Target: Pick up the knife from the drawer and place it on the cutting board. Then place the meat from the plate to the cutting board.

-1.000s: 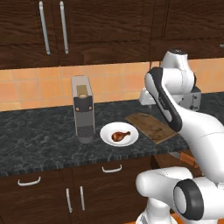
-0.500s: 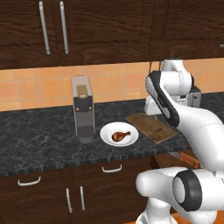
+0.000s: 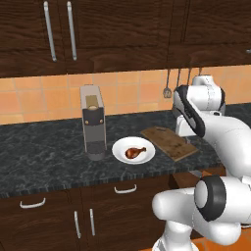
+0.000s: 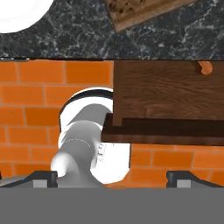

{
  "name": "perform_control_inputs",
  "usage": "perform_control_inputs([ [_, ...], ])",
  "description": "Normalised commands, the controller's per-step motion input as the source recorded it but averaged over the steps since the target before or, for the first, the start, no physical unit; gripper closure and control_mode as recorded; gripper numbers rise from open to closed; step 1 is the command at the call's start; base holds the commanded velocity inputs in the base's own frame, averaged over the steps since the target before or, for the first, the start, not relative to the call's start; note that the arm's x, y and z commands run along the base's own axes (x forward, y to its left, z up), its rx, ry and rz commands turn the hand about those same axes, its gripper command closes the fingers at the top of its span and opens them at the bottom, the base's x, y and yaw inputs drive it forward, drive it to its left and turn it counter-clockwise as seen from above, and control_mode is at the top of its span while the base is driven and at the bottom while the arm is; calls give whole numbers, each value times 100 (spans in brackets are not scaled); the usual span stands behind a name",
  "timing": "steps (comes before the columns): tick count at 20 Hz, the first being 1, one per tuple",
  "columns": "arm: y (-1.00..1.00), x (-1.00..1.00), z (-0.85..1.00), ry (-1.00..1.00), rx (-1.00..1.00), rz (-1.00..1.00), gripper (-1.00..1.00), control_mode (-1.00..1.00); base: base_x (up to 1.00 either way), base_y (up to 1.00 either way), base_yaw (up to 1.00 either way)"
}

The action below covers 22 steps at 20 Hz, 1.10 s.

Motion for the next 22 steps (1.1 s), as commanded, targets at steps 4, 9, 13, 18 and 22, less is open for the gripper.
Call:
perform_control_inputs([
  [4, 0, 0, 0, 0, 0, 0, -100, 100, 0, -2, 0],
  [9, 0, 0, 0, 0, 0, 0, -100, 100, -2, 29, 0],
  [13, 0, 0, 0, 0, 0, 0, -100, 100, -1, 46, 0],
  [18, 0, 0, 0, 0, 0, 0, -100, 100, 0, 23, 0],
  [22, 0, 0, 0, 0, 0, 0, -100, 100, 0, 33, 0],
])
